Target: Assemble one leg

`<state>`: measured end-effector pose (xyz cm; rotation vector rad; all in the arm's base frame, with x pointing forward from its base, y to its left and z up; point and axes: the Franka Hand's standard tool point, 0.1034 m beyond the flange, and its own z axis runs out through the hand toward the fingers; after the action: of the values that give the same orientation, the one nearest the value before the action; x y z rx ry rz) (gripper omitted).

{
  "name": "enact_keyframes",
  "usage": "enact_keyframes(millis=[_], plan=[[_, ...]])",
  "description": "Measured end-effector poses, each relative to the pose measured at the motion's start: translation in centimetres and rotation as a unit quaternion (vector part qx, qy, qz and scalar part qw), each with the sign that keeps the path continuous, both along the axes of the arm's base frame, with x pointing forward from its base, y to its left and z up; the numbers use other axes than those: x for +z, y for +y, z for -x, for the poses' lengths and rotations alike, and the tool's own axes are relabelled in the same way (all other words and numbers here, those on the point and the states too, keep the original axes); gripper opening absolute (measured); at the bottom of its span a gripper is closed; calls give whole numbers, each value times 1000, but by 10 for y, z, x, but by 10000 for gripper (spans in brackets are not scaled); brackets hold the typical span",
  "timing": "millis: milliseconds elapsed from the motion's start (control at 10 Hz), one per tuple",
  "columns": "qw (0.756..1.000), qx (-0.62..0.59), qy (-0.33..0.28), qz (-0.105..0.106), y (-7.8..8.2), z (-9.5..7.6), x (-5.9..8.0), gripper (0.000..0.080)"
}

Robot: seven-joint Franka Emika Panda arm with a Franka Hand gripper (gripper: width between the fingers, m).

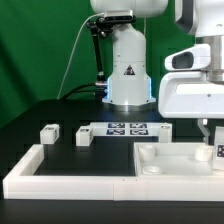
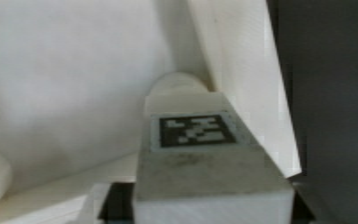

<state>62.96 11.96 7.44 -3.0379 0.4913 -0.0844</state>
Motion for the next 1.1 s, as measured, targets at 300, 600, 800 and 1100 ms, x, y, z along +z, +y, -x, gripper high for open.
enact_keyframes(millis=[300,600,800,1100], plan=[[987,-160,2,-11,-3,1,-1,294],[940,-341,10,-25,-5,3,-2,294],[892,-450,16,-40,-5,4,-3,294],[809,-584,27,-61,2,6,-3,294]])
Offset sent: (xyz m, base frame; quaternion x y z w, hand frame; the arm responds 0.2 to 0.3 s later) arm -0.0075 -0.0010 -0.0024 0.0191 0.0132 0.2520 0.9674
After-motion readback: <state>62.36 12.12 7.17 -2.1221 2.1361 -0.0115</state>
